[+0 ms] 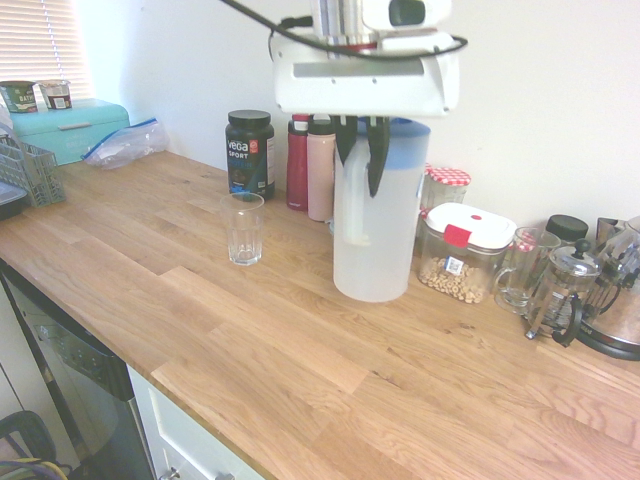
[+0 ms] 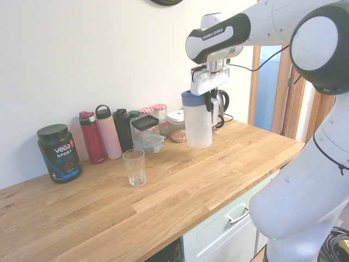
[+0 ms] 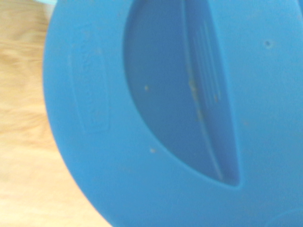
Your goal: Pour me some water
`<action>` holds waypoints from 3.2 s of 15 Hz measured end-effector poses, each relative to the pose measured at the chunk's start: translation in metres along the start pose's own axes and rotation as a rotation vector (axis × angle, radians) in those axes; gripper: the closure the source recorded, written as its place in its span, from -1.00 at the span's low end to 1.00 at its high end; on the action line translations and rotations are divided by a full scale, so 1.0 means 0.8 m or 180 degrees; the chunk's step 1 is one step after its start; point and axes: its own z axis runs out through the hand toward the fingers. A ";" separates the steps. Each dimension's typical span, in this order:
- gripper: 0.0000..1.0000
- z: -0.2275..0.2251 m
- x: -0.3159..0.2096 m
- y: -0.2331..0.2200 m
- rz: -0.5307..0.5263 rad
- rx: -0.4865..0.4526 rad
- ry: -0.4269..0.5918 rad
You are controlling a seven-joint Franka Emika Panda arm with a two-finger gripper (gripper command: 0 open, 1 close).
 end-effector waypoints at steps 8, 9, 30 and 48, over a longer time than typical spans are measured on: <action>1.00 -0.038 -0.087 -0.110 -0.1541 -0.0120 0.0072; 1.00 -0.037 -0.098 -0.123 -0.1722 -0.0226 0.0071; 1.00 0.082 -0.146 -0.292 -0.2807 -0.1939 -0.0019; 1.00 0.106 -0.156 -0.340 -0.2939 -0.2565 0.0255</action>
